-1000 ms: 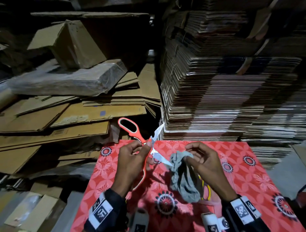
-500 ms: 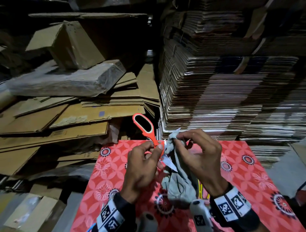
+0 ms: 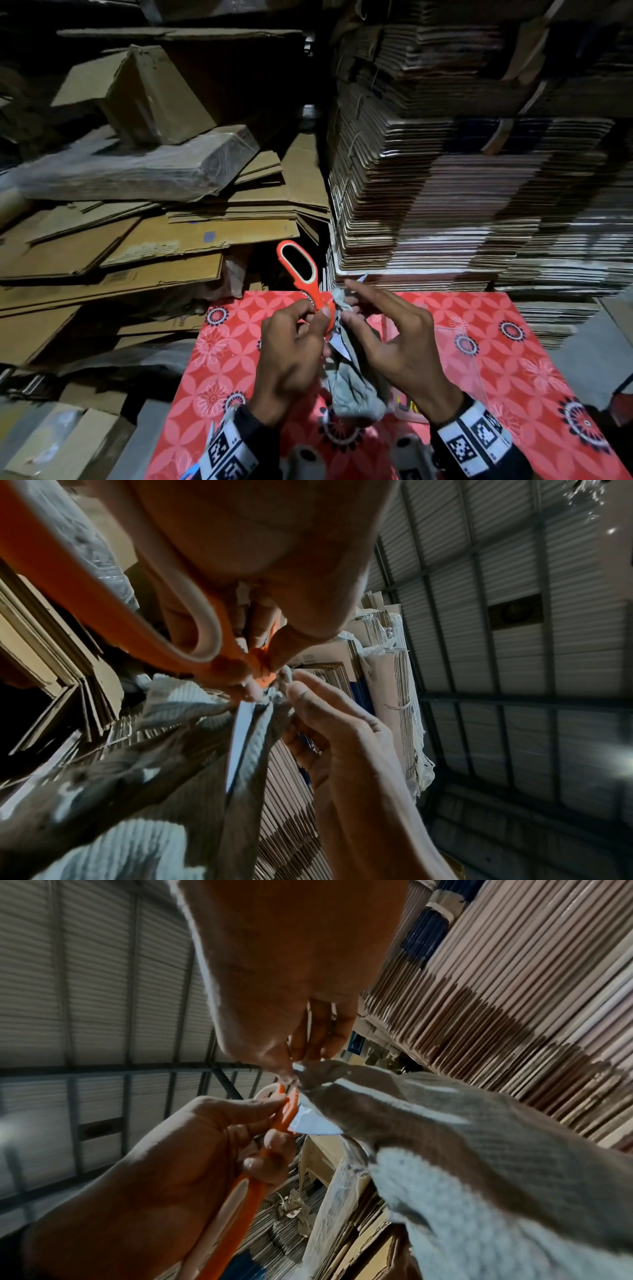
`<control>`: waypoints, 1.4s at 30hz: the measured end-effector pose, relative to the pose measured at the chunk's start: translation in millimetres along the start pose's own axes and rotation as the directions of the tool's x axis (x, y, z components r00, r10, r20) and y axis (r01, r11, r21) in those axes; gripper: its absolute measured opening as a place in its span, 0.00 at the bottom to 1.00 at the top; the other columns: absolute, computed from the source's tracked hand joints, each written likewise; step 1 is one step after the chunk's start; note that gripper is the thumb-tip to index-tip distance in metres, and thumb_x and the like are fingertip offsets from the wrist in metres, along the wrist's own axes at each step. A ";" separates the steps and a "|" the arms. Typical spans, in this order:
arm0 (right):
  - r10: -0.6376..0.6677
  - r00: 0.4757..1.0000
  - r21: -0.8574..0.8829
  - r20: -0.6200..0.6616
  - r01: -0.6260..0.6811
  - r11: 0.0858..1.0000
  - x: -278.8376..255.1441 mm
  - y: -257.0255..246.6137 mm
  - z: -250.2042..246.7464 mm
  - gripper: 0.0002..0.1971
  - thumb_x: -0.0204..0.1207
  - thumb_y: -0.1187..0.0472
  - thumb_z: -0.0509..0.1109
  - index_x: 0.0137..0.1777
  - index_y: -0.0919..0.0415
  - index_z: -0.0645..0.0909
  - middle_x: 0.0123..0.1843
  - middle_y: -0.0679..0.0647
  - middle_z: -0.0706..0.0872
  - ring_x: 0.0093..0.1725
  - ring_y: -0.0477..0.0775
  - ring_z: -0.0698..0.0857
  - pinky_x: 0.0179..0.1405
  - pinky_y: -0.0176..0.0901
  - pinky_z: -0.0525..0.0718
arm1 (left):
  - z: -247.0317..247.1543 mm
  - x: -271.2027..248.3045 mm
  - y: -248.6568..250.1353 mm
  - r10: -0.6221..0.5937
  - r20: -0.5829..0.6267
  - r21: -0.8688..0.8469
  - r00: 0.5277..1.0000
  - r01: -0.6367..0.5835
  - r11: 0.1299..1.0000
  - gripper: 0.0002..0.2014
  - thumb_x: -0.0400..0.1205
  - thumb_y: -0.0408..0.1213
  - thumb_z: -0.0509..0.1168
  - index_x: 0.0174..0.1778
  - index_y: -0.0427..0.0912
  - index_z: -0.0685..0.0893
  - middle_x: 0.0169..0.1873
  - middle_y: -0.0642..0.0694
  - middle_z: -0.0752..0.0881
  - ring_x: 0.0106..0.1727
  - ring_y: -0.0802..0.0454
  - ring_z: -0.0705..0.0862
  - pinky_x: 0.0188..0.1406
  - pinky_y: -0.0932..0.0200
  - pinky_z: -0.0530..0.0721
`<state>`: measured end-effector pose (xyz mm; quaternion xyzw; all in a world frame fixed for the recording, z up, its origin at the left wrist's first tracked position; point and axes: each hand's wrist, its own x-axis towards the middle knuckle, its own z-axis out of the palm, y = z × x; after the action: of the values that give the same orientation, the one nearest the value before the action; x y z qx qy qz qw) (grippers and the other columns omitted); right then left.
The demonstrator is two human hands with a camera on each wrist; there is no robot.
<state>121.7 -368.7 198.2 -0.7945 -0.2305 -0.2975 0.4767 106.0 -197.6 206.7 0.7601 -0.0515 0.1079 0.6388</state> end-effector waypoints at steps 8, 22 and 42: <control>0.127 0.992 0.213 -0.013 -0.121 0.969 -1.6 -0.1 6.8 0.10 0.73 0.63 0.85 0.54 0.60 0.95 0.49 0.49 0.91 0.47 0.49 0.92 0.46 0.40 0.90 | 5.4 -1.6 -4.0 0.066 -0.025 0.076 0.998 -0.064 0.995 0.18 0.88 0.42 0.67 0.30 0.49 0.79 0.20 0.47 0.77 0.22 0.55 0.74 0.21 0.55 0.72; 0.203 0.979 0.171 -0.033 -0.195 0.966 -0.3 7.4 21.4 0.08 0.73 0.69 0.85 0.48 0.58 0.96 0.47 0.46 0.91 0.49 0.47 0.92 0.49 0.37 0.88 | 1.8 -1.9 -20.2 0.095 -0.035 0.143 0.995 -0.090 0.986 0.20 0.89 0.39 0.68 0.28 0.50 0.76 0.21 0.55 0.74 0.24 0.59 0.71 0.24 0.55 0.73; 0.464 0.875 0.306 -0.137 -0.408 0.860 9.5 15.8 4.0 0.09 0.73 0.69 0.84 0.45 0.52 0.95 0.43 0.47 0.95 0.49 0.50 0.94 0.55 0.49 0.91 | 8.9 -11.5 -14.1 0.064 -0.024 0.161 0.998 -0.059 0.985 0.22 0.88 0.38 0.69 0.28 0.36 0.75 0.20 0.47 0.71 0.24 0.59 0.69 0.25 0.53 0.71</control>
<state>139.8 -371.3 193.5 -0.7189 -0.0315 -0.2278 0.6560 98.7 -204.5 189.1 0.8055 -0.0569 0.1424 0.5725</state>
